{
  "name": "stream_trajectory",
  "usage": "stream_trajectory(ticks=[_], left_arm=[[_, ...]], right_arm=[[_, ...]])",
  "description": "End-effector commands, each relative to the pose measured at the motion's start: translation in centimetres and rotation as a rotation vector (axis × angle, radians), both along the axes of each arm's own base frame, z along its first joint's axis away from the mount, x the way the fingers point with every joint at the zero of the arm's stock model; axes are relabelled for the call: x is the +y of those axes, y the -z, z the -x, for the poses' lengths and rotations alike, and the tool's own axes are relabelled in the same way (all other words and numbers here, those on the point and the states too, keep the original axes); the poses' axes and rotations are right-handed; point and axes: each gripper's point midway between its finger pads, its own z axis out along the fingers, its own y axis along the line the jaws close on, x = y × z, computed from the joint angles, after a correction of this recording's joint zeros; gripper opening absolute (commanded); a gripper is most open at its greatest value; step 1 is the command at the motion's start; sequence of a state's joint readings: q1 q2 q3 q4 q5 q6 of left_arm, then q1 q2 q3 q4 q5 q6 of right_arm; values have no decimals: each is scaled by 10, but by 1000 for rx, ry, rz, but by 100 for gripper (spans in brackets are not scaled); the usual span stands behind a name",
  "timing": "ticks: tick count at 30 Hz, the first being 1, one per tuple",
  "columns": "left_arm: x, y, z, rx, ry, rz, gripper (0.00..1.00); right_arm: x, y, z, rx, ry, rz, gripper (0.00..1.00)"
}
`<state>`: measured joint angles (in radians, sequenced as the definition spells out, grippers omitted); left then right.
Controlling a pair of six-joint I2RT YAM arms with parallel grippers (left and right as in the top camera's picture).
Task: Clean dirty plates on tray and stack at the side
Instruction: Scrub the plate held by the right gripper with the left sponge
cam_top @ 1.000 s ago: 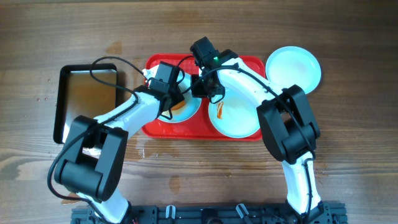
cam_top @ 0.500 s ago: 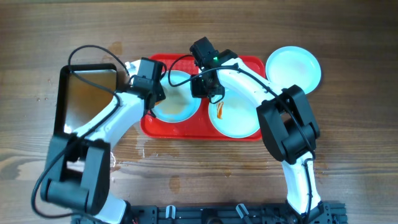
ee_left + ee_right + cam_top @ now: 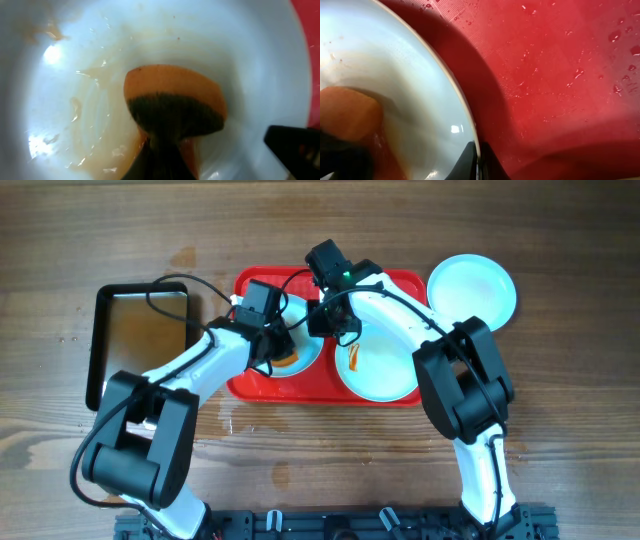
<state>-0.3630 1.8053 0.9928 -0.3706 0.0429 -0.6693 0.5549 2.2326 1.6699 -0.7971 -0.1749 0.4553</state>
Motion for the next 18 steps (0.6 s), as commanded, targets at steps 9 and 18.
stream_trajectory(ticks=[9,18], left_arm=[[92,3,21,40,-115,-475,4],[110,-69,-10,-171,-206,-569,4]], right_arm=[[-13,19,8,20,-5,71,4],[-12,19,8,18,-5,70,4]])
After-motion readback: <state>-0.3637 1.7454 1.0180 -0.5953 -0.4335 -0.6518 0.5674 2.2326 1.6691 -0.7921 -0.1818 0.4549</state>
